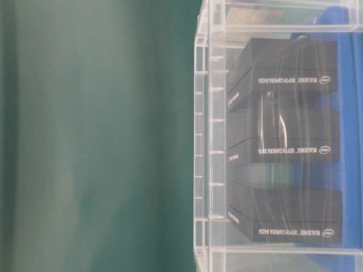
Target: Clamp the lid of the box with both arms, then lift and open it.
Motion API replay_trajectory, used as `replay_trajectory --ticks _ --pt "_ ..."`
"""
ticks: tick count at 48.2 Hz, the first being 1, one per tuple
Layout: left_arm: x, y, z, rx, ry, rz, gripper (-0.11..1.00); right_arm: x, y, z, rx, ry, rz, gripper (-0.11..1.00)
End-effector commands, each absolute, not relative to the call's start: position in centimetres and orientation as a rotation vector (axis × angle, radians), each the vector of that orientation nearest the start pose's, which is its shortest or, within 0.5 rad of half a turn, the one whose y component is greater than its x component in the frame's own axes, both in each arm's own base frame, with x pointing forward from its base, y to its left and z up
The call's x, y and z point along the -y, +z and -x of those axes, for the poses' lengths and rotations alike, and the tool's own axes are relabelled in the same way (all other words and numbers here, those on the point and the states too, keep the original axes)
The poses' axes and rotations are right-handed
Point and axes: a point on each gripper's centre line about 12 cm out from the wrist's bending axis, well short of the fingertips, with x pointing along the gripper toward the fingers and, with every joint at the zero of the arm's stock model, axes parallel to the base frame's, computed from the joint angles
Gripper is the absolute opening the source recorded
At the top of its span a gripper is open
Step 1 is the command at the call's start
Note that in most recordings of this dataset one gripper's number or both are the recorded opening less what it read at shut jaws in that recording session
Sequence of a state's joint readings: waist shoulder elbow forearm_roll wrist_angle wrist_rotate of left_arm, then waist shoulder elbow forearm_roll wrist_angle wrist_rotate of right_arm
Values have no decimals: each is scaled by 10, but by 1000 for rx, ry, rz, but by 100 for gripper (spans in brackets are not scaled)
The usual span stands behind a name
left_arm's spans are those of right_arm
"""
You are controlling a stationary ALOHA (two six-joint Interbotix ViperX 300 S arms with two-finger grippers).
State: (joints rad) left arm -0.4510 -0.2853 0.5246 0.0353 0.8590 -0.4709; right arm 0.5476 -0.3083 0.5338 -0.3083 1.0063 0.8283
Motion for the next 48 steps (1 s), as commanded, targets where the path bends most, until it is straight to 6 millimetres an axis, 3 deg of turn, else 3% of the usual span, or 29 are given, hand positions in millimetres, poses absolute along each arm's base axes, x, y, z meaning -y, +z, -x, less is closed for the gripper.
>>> replay_trajectory --ticks 1,8,18,34,48 --pt "134 271 -290 -1081 -145 139 1 -131 273 -275 -1062 -96 -117 0" --pt "129 284 -294 -1030 -155 131 1 -127 287 -279 -978 -83 -87 0" --pt "111 322 -295 -810 -224 59 1 -108 319 -282 -786 -78 -34 0" --pt "50 360 -293 -538 -146 -41 1 -51 371 -277 -499 -175 34 0" --pt "5 378 -281 -389 -20 -78 1 1 395 -255 -346 -302 51 0"
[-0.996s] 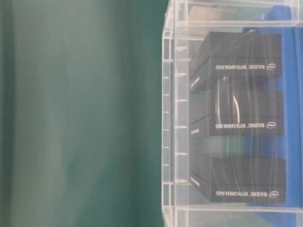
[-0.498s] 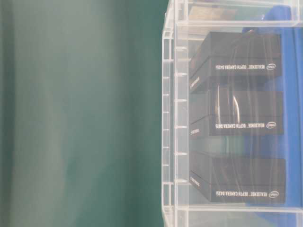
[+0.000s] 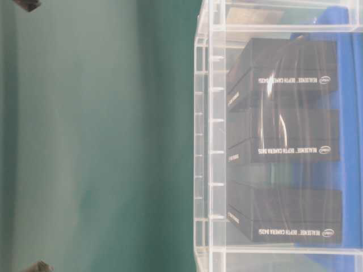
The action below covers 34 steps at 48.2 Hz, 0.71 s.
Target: Clamp the lid of the box with both arms, then lift and open it.
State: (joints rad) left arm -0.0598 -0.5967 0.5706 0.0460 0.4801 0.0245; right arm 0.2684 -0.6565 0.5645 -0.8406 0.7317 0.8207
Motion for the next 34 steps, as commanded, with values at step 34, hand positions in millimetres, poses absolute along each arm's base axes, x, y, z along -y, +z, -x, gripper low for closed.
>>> replay_trajectory --ticks 34 --pt "-60 399 -245 -186 230 -157 1 77 379 -220 -219 -496 89 0"
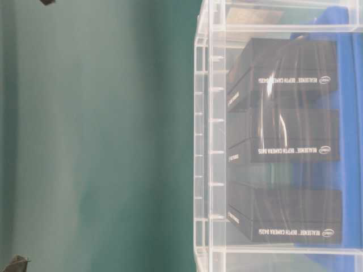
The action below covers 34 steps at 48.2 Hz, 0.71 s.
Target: Clamp the lid of the box with both arms, then lift and open it.
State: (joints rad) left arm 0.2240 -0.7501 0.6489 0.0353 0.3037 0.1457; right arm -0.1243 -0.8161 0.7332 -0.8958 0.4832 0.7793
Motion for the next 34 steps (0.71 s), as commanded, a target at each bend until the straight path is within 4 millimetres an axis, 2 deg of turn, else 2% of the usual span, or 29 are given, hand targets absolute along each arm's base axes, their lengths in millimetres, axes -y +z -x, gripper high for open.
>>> replay_trajectory --ticks 1,9,19,34 --pt "-61 398 -244 -185 234 -156 1 79 377 -221 -218 -498 89 0" --pt "-67 394 -239 -164 264 -156 1 88 369 -220 -183 -492 88 0" --pt "-68 389 -238 -148 268 -158 1 88 362 -222 -173 -468 89 0" --pt "-67 388 -237 -144 268 -155 1 88 362 -221 -171 -469 83 0"
